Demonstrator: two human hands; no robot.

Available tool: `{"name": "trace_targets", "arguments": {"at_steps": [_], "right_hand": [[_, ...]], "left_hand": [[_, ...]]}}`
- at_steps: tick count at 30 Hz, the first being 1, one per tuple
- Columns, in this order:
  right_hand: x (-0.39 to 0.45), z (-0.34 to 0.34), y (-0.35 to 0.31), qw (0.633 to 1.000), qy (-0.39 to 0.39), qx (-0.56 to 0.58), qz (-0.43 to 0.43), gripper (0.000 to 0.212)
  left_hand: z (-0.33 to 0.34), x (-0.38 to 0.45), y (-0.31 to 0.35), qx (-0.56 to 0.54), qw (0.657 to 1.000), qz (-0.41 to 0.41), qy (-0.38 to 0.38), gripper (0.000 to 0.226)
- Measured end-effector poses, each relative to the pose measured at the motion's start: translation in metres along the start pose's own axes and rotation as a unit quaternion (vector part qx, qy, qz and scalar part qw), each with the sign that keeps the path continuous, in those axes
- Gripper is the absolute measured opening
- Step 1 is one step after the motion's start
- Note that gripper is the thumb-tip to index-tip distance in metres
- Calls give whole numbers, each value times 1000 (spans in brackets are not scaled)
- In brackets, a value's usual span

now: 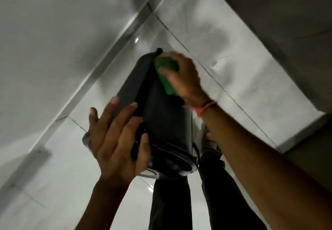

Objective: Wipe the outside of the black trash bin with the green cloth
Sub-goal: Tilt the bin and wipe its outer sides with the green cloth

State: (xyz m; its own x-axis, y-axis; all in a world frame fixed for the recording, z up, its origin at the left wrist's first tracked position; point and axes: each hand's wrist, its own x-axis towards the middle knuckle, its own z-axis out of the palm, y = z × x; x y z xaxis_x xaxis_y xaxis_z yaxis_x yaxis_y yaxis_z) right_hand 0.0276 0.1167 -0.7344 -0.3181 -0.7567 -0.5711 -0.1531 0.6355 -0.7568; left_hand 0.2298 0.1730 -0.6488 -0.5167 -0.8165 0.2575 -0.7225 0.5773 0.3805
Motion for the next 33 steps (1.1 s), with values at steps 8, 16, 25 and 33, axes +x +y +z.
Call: {"name": "trace_targets", "arguments": {"at_steps": [8, 16, 25, 33], "right_hand": [[-129, -33, -12, 994, -37, 31, -96, 33], [-130, -26, 2, 979, -91, 54, -173, 34], [-51, -38, 13, 989, 62, 133, -33, 23], [-84, -38, 14, 981, -57, -37, -182, 30]], "left_hand": [[-4, 5, 12, -15, 998, -65, -14, 64], [-5, 7, 0, -9, 998, -62, -1, 61], [-4, -9, 11, -30, 999, 29, -18, 52], [6, -14, 34, -169, 880, -443, 11, 79]]}}
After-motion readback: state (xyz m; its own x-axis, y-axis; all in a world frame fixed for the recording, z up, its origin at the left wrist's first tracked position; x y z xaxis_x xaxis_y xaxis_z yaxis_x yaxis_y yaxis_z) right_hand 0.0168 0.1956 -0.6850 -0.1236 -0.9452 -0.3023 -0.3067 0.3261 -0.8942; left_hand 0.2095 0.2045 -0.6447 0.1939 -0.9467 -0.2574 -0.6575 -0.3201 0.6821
